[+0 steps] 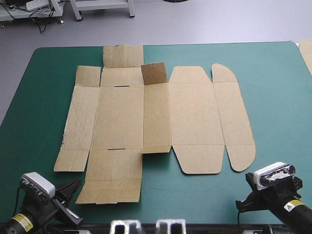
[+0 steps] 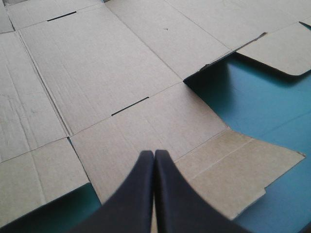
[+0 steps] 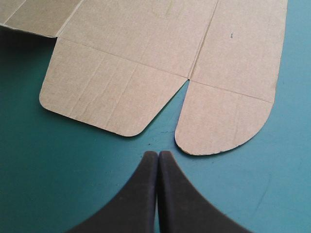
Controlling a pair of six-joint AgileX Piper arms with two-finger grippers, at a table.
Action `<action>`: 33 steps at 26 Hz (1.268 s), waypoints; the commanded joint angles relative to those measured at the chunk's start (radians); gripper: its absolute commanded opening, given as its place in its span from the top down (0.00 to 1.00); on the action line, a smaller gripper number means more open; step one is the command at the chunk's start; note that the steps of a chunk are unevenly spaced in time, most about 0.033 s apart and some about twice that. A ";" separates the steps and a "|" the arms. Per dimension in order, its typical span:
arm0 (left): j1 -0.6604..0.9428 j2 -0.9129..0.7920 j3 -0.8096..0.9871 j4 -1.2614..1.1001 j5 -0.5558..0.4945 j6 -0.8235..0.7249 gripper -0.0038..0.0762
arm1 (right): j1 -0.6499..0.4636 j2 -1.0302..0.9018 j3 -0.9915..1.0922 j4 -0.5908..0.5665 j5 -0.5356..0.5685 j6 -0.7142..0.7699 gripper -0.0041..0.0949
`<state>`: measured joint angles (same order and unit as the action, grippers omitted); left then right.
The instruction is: Fold the box
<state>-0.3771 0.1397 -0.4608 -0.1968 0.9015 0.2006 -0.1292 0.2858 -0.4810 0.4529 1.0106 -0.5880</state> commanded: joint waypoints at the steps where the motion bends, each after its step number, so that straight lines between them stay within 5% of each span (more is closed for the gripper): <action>1: -0.004 0.016 -0.023 -0.023 -0.068 -0.012 0.96 | 0.000 0.018 -0.033 0.031 -0.050 -0.012 0.98; 24: -0.004 0.035 -0.064 -0.009 -0.071 -0.058 0.96 | 0.000 0.018 -0.033 0.031 -0.050 -0.012 0.98; 33: -0.004 0.446 -0.412 0.271 -0.148 -0.252 0.96 | 0.000 0.018 -0.033 0.031 -0.050 -0.012 0.98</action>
<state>-0.3771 0.4868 -0.7905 0.0311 0.8276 -0.0310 -0.1292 0.2858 -0.4810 0.4529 1.0106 -0.5880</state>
